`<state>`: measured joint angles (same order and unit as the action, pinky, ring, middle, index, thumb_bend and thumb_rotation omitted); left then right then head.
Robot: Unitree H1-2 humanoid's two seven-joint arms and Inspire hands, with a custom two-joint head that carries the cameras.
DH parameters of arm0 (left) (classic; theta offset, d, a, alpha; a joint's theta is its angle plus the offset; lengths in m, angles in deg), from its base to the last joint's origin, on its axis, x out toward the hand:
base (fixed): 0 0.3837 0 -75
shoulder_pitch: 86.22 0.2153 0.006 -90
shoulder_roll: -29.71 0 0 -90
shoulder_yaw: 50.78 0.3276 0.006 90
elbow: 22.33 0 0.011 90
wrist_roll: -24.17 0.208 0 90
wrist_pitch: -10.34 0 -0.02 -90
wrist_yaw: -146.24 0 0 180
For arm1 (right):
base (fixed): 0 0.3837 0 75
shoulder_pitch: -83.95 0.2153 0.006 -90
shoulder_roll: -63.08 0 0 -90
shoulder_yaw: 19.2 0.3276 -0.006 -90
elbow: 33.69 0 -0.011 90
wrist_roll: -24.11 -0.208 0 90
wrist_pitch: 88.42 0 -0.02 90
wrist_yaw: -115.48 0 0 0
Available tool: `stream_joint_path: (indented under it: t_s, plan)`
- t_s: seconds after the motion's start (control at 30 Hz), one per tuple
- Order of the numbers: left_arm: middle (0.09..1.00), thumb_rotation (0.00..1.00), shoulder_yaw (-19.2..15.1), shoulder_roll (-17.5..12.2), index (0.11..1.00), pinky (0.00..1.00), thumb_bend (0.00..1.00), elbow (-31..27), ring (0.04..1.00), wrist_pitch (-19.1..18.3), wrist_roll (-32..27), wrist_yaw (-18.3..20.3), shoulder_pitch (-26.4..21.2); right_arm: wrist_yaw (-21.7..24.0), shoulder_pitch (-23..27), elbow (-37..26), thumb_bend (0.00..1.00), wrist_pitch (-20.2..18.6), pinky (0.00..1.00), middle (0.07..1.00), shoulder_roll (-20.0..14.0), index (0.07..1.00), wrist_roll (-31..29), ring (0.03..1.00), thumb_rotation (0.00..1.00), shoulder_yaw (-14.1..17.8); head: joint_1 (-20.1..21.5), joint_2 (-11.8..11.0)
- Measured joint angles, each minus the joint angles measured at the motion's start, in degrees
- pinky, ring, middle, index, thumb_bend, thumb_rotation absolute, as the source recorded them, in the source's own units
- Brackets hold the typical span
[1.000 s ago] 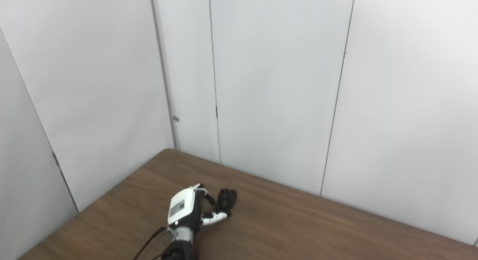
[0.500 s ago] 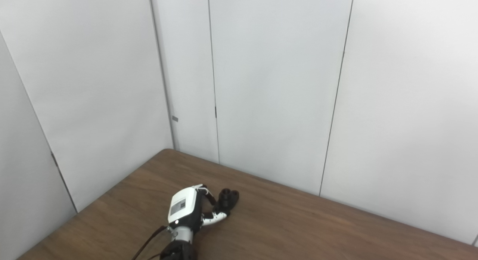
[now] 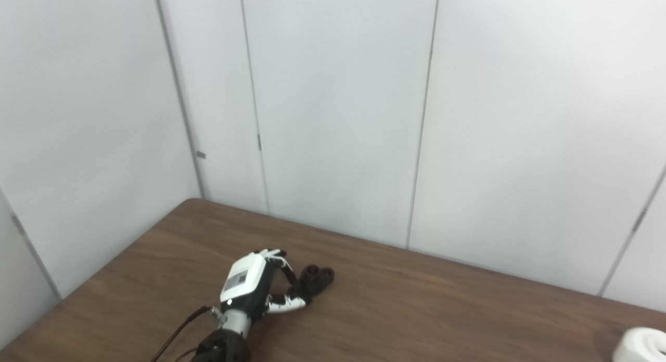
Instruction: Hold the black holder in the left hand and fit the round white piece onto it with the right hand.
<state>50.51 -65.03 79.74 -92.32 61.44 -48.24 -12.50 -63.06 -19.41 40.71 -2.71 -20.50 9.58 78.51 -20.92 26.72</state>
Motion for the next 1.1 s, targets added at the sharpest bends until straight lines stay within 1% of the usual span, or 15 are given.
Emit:
stream_joint_path:
  t_s: [0.07, 0.13, 0.2, 0.27, 0.3, 0.37, 0.4, 0.43, 0.5, 0.57, 0.63, 0.7, 0.8, 0.97, 1.1]
  plan:
    - [0.890, 0.05, 1.20, -0.07, 0.483, 1.00, 0.52, -0.23, 0.961, 2.11, -0.37, 1.59, 0.00, -0.16, 0.00, -0.05, 0.54, -0.02, 0.47, 0.830, 0.03, 0.886, 0.05, 0.705, 0.77, -0.35, 0.61, 0.09]
    - [0.891, 0.05, 2.30, -0.10, 0.483, 1.00, 0.52, -0.57, 0.960, 3.77, -0.62, 2.77, 0.01, 0.04, 0.02, -0.01, 0.52, 0.16, 0.55, 0.847, 0.03, 0.912, -0.12, 0.739, 0.80, -0.67, 1.06, 0.09]
    - [0.895, 0.05, 3.12, -0.14, 0.482, 1.00, 0.52, -1.02, 0.964, 5.29, -0.73, 4.13, 0.01, 0.73, 0.02, 0.11, 0.51, 0.46, 0.59, 0.856, 0.02, 0.918, -0.68, 0.748, 0.81, -0.96, 1.93, 0.35]
    - [0.894, 0.05, 3.97, -0.19, 0.482, 1.00, 0.52, -1.54, 0.962, 6.69, -0.84, 5.46, 0.01, 0.95, 0.02, 0.09, 0.50, 0.55, 0.56, 0.843, 0.03, 0.910, -1.21, 0.735, 0.81, -1.16, 2.81, 0.70]
    - [0.893, 0.05, 4.39, -0.26, 0.481, 1.00, 0.52, -1.89, 0.961, 7.60, -0.85, 6.08, 0.06, 0.95, 0.02, 0.03, 0.50, 0.53, 0.55, 0.833, 0.06, 0.902, -1.26, 0.726, 0.80, -1.29, 4.38, 1.23]
    - [0.894, 0.05, 5.37, -0.28, 0.481, 1.00, 0.52, -2.69, 0.962, 9.66, -0.83, 7.21, 0.29, 0.94, 0.01, -0.14, 0.51, 0.39, 0.52, 0.813, 0.11, 0.884, -1.40, 0.711, 0.78, -1.56, 5.79, 1.67]
    - [0.890, 0.05, 5.83, -0.27, 0.481, 0.99, 0.52, -3.02, 0.958, 10.30, -0.82, 7.79, 0.38, 0.92, 0.00, -0.23, 0.54, 0.31, 0.51, 0.805, 0.12, 0.877, -1.52, 0.706, 0.77, -1.65, 5.80, 1.67]
    - [0.894, 0.05, 6.11, -0.20, 0.481, 1.00, 0.52, -3.28, 0.964, 10.83, -0.78, 8.29, 0.46, 0.85, 0.00, -0.33, 0.57, 0.23, 0.51, 0.801, 0.15, 0.869, -1.59, 0.704, 0.75, -1.75, 7.37, 2.11]
    - [0.896, 0.05, 6.43, -0.15, 0.481, 1.00, 0.52, -4.47, 0.969, 11.12, -0.69, 9.65, 0.80, 0.59, -0.03, -0.91, 0.60, -0.05, 0.51, 0.799, 0.24, 0.863, -1.55, 0.701, 0.74, -2.08, 9.57, 2.64]
    - [0.900, 0.05, 6.86, -0.04, 0.481, 1.00, 0.52, -6.47, 0.975, 11.01, -0.46, 11.17, 1.65, -0.11, -0.14, -2.13, 0.62, -1.08, 0.51, 0.805, 0.36, 0.858, -1.01, 0.702, 0.73, -2.68, 10.19, 2.81]
    - [0.902, 0.05, 7.45, 0.42, 0.481, 1.00, 0.52, -9.40, 0.975, 10.26, 0.68, 12.82, 2.91, -0.84, -0.35, -3.28, 0.61, -2.33, 0.52, 0.811, 0.44, 0.860, -0.26, 0.704, 0.72, -3.70, 12.47, 3.51]
    - [0.905, 0.05, 7.68, 1.45, 0.482, 1.00, 0.52, -11.61, 0.979, 8.94, 1.67, 13.88, 3.99, -1.29, -0.75, -4.04, 0.63, -2.86, 0.52, 0.806, 0.56, 0.855, 0.14, 0.701, 0.71, -4.63, 15.29, 4.48]
    - [0.907, 0.05, 8.28, 3.23, 0.482, 1.00, 0.52, -14.64, 0.981, 7.87, 2.65, 15.58, 5.76, -1.83, -1.21, -5.07, 0.64, -3.87, 0.52, 0.806, 0.65, 0.855, 0.50, 0.697, 0.70, -5.51, 17.22, 5.10]
    - [0.898, 0.05, 8.25, 3.69, 0.481, 1.00, 0.52, -16.40, 0.970, 8.68, 3.24, 16.41, 7.35, -2.82, -2.09, -6.39, 0.63, -4.48, 0.52, 0.779, 0.76, 0.836, 2.33, 0.679, 0.67, -7.10, 20.39, 6.06]
    - [0.899, 0.05, 8.33, 3.51, 0.481, 1.00, 0.52, -17.07, 0.967, 10.32, 3.32, 17.23, 7.94, -3.47, -2.12, -6.42, 0.59, -4.30, 0.53, 0.787, 0.76, 0.838, 3.65, 0.691, 0.66, -8.02, 22.85, 6.59]
